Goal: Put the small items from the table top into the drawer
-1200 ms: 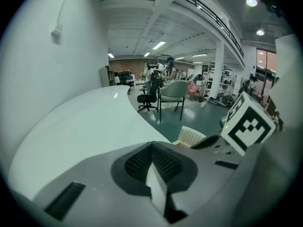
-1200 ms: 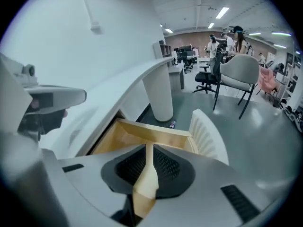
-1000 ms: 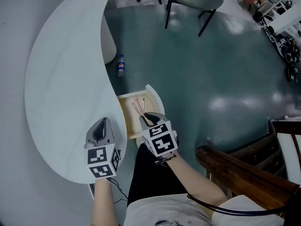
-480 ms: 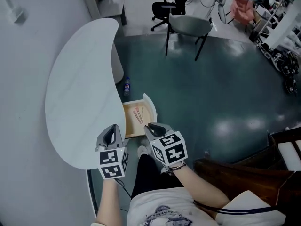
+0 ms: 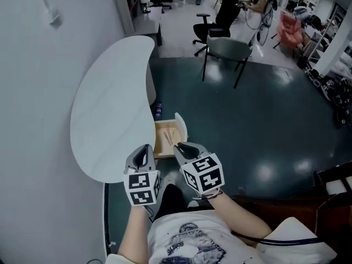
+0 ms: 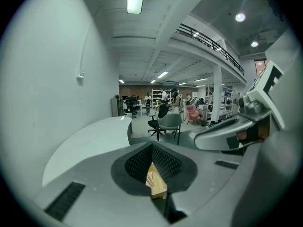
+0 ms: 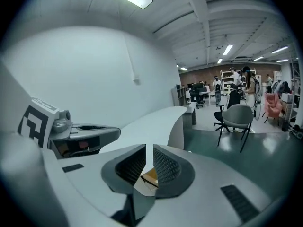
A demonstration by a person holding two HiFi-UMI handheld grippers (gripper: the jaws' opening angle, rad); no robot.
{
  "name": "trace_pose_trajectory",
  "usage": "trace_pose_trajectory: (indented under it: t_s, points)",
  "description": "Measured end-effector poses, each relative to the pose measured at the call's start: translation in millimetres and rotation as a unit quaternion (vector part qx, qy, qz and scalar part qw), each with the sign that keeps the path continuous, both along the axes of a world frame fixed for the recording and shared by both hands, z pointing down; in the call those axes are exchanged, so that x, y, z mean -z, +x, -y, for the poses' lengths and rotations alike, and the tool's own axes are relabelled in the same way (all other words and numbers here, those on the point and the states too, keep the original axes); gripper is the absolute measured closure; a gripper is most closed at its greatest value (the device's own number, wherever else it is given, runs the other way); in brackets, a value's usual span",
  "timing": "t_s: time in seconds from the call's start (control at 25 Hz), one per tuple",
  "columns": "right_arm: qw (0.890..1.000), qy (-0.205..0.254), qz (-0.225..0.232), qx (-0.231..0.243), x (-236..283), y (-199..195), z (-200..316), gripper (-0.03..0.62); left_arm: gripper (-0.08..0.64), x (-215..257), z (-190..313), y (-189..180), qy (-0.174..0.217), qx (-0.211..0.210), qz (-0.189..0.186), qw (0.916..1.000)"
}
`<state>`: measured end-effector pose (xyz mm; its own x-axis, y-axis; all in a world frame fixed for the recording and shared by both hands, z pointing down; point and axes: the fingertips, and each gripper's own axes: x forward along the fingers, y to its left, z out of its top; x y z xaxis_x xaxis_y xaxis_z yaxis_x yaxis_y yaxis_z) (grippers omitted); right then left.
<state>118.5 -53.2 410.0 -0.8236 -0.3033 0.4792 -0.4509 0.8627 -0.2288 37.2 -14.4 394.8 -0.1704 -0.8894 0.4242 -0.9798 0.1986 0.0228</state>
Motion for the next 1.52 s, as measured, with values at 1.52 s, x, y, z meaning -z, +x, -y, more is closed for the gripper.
trace_pose_trajectory:
  t_s: [1.52]
  points:
    - [0.996,0.061,0.071,0.005,77.8,-159.1,-205.4,0.571,0.537,72.8,-217.5,-160.8,0.059,-0.014,0.024,0.9979]
